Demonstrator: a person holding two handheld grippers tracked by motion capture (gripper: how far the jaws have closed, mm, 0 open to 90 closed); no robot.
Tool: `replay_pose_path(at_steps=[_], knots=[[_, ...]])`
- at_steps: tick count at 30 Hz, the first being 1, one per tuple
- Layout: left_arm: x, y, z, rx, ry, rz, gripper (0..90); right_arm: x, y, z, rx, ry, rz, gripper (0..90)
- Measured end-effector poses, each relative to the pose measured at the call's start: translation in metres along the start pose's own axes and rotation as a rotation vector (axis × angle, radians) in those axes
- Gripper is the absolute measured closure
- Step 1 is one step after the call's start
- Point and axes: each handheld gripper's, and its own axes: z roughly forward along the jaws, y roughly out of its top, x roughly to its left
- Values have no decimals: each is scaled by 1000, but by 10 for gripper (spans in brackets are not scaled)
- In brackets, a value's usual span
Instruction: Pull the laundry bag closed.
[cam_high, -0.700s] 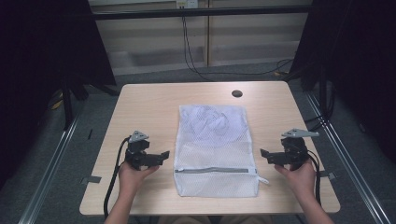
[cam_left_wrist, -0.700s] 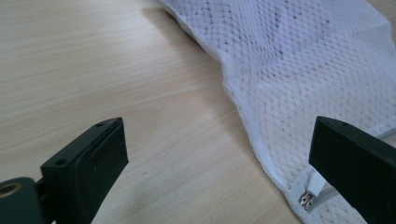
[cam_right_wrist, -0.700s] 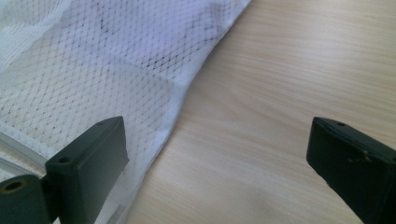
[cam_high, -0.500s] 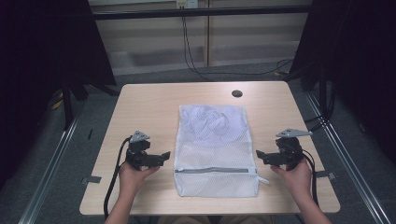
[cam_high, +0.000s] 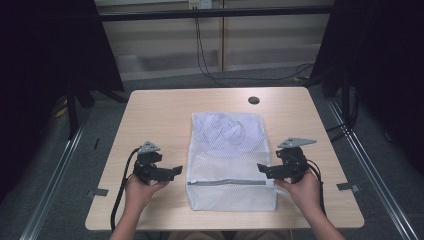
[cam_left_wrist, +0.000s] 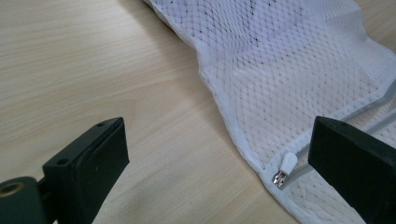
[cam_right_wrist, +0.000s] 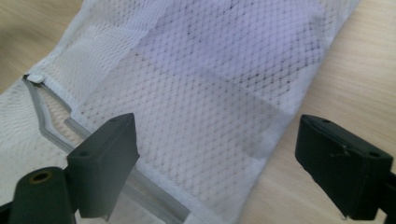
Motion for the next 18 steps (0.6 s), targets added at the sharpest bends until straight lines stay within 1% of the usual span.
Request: replay_pose_path(at_steps=[4,6,9,10,14,16,18], knots=[[1,0,-1,-1,-5,-1,51,9,7,6,8,24,28,132],[2,0,-2,6,-7,1,52,16,10,11,9,39,26,132],[1,0,-3,10,1,0,53,25,13,18,15,59,28,129],[1,0,-3,8,3,-3,54,27,13,20,13,63,29,128],[4,-1,-4,19,-4,3,55,35,16,27,12,82,40,117],[4,-1,-4,16,-2,1,55,39,18,31,16,87,36,113],[4,-1,-5,12,-2,0,55,43,19,34,29,104,23,102]])
